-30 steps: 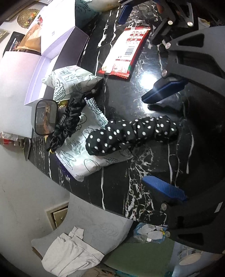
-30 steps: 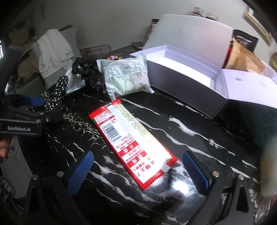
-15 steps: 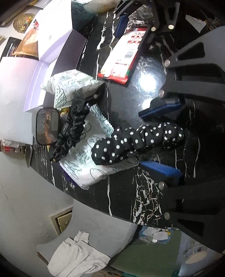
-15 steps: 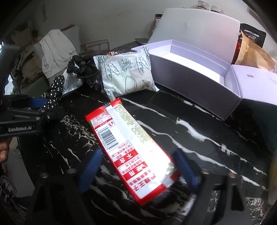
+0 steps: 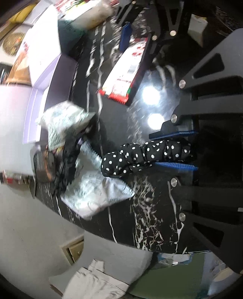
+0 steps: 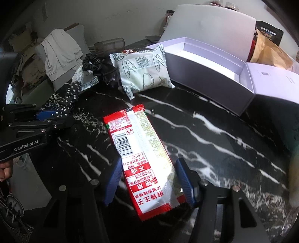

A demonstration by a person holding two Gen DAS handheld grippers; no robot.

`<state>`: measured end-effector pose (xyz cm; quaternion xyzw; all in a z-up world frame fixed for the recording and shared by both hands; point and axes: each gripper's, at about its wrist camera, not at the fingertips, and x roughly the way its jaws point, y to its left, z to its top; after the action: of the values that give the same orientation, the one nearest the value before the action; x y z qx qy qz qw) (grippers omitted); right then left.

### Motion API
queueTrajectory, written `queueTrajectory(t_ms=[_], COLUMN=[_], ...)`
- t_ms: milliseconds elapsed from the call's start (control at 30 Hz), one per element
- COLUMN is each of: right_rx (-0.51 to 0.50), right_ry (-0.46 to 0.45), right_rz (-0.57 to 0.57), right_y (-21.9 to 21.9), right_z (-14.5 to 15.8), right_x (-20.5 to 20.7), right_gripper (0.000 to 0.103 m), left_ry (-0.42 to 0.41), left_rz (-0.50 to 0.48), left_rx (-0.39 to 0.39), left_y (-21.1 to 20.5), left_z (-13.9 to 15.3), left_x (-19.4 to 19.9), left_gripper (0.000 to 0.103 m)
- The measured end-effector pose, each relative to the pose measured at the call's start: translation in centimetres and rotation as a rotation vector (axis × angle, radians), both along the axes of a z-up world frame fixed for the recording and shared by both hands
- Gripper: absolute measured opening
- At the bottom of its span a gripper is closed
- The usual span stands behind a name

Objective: Organize objects
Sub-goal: 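Grasp the polka-dot scrunchie with the left tool while the right tool grasps the red snack packet, then carry the scrunchie with the left tool while the right tool carries the packet into the box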

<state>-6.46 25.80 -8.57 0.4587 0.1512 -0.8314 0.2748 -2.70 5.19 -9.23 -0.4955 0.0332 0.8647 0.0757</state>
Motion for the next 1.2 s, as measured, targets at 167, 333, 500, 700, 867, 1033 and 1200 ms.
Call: queueTrajectory(t_ms=[167,333,500,700,867,1033,1200], right_rx=[0.015,-0.001,-0.016,-0.059,-0.074,-0.087,-0.099], right_ry=[0.014,0.016,0.028,0.013,0.007,0.025,0.052], right_rz=[0.039,0.073,0.054,0.026,0.001,-0.011,-0.024], right_y=[-0.4,-0.9,-0.7,0.0,0.9,2.1,3.0], right_z=[-0.2,-0.3,-0.1,0.2,0.5,1.8,3.4], right_x=[0.8,0.7,0.7,0.7,0.9,1.3,1.4], right_gripper=[0.069,0.074,0.052,0.049,0.049,0.049,0.049], left_ry=[0.008,0.023,0.045,0.035,0.041,0.053,0.082], left_rz=[-0.03,-0.038,-0.09,-0.131,-0.147,-0.153,-0.169], left_rx=[-0.005,-0.004,-0.033,-0.008,0.022,0.027,0.042], left_y=[0.9,1.0,1.8,3.0,3.3,3.7,4.4], left_z=[0.0,0.0,0.0,0.3,1.2,2.0,3.4], left_x=[1.0,0.8,0.8,0.9,1.0,1.1,1.0], left_gripper=[0.021,0.021,0.016,0.016,0.016,0.016,0.016])
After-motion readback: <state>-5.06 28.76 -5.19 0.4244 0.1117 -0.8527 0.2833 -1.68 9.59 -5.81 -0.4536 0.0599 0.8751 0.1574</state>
